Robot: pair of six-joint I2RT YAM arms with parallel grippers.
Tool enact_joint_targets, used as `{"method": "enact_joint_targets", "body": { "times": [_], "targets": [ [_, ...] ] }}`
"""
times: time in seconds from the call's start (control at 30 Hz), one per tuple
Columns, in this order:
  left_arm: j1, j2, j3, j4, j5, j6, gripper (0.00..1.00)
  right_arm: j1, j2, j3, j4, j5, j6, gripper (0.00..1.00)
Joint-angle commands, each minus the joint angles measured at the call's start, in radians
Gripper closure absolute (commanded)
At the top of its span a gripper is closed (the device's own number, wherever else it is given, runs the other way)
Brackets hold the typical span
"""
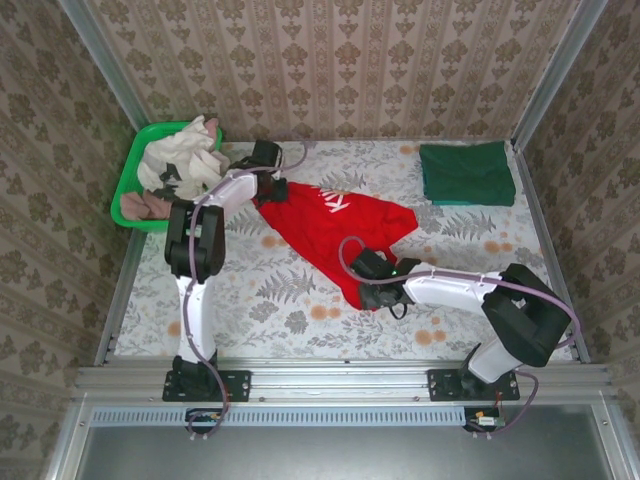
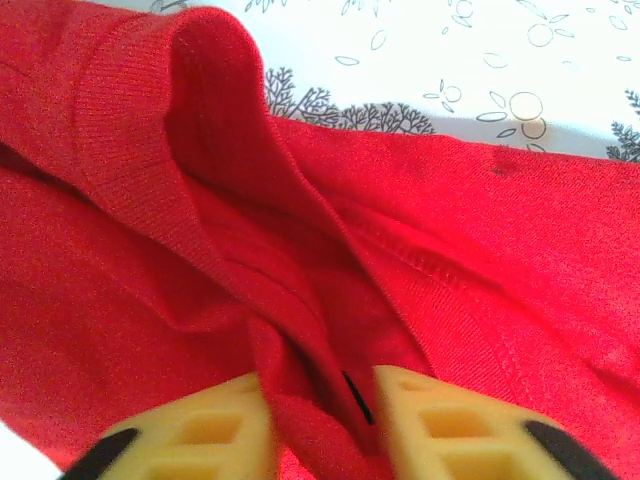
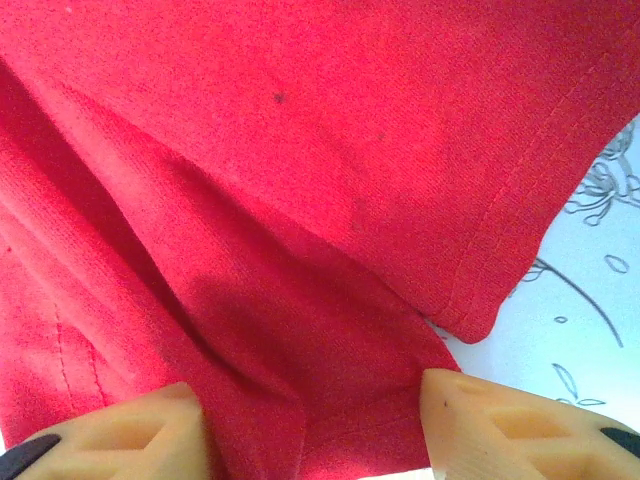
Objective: Fold and stack the t-shirts
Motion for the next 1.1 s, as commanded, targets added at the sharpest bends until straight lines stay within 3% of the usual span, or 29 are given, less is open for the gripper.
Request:
{"method": "enact_joint_targets", "body": {
  "times": [0.0, 0.1, 0.3, 0.43, 0.57, 0.73, 1.07],
  "targets": [
    [0.027, -0.069, -0.012, -0.001, -0.017, -0.012, 0.85, -0.018, -0.022, 0.007, -0.038, 0.012, -0.02, 0.5],
    [0.034, -0.084, -0.012, -0.015, -0.014, -0.013, 0.99, -0.018, -0.02, 0.016, -0.037, 0.005, -0.025, 0.6],
    [0.036, -0.22, -0.058, -0.042, -0.024, -0.014, 1.0, -0.018, -0.089, 0.068, -0.144, 0.056, -0.065, 0.88],
    [0.036, -0.459, -0.121, -0.076, -0.099, -0.014, 1.0, -0.033, -0.24, 0.143, -0.28, 0.177, -0.139, 0.99],
    [0.036, -0.754, -0.151, -0.121, -0.221, 0.0, 1.0, -0.054, -0.448, 0.234, -0.325, 0.264, -0.291, 1.0],
    [0.046, -1.001, -0.078, -0.183, -0.322, 0.047, 1.0, -0.056, -0.662, 0.326, -0.217, 0.261, -0.562, 1.0],
    [0.048, -1.18, 0.065, -0.178, -0.429, 0.106, 1.0, -0.076, -0.807, 0.48, 0.003, 0.364, -0.762, 1.0]
  ]
}}
